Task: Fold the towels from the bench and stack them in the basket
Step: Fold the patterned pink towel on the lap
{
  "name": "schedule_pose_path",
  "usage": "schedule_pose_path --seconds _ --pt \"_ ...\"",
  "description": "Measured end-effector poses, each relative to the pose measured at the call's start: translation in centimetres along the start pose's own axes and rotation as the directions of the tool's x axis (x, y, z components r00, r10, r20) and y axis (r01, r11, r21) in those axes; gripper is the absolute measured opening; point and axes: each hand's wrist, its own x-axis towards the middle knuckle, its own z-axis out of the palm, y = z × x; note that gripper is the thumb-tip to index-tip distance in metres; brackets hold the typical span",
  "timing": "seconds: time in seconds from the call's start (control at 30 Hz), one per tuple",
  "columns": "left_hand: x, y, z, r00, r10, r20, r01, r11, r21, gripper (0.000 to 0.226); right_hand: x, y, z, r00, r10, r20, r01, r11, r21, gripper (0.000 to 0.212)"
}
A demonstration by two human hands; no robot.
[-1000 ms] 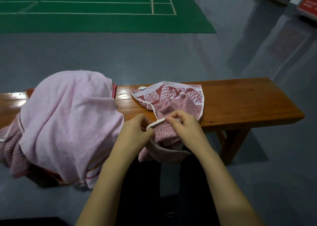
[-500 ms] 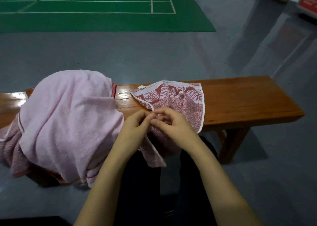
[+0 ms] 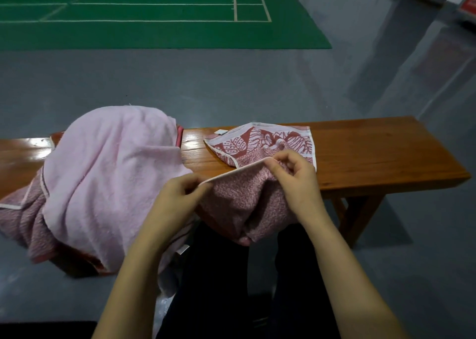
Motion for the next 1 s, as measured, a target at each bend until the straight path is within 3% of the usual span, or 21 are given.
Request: schedule_pose_path --seconds 0.13,0.27,0.37,0.43,0.5,0.57,0.63,0.77,0.93,1.0 --pt "0.0 -0.5 -0.1 0.997 -0.011 -0.072 -0.005 0.977 -0.214 0.017 -0.1 0.1 -0.1 1.000 0.006 0.002 -0.006 1.000 0.007 0.011" --pt "0.2 0.2 1.1 0.952 -0.203 -0.231 0.080 0.889 -0.450 0.028 -0.5 -0.1 0.5 0.997 0.014 0.074 -0.015 1.000 0.004 0.014" --pt "-0.2 2.1 2.1 0.970 -0.097 -0.225 0.019 0.945 -0.325 0.024 -0.9 -0.6 1.3 0.992 0.015 0.127 -0.023 0.998 0.061 0.010" --pt "-0.2 2.9 2.6 0.997 -0.011 -0.075 -0.009 0.967 -0.256 0.005 -1.1 -1.2 1.8 0.986 0.002 0.165 -0.023 0.992 0.127 0.010" --pt "0.0 2.9 2.9 0.997 0.034 0.073 -0.023 0.988 -0.150 0.038 -1.3 -1.7 1.9 0.981 -0.006 0.193 -0.033 0.979 0.201 0.013" --pt "-0.1 3.0 2.9 0.986 0.077 0.146 -0.073 0.997 -0.028 0.029 -1.3 -2.1 1.7 0.970 0.002 0.244 -0.068 0.962 0.265 0.011" --pt "-0.3 3.2 2.8 0.989 0.111 0.098 -0.113 0.994 0.010 0.008 -1.2 -2.3 1.3 0.955 0.015 0.297 -0.095 0.962 0.255 0.011" --pt "0.0 2.9 1.3 0.982 0.185 -0.035 -0.182 0.981 0.064 0.010 -0.6 -2.5 -0.7 0.938 0.096 0.334 -0.100 0.995 -0.007 0.008" --pt "0.3 1.0 -1.8 0.975 0.126 -0.185 -0.094 0.980 0.177 0.018 0.1 -2.3 -3.2 0.967 0.105 0.234 -0.090 0.993 -0.075 0.014" --pt "0.5 0.4 -2.5 0.981 0.067 -0.183 -0.029 0.978 0.205 0.020 0.1 -2.3 -3.0 0.972 0.082 0.221 -0.070 0.996 -0.061 0.015"
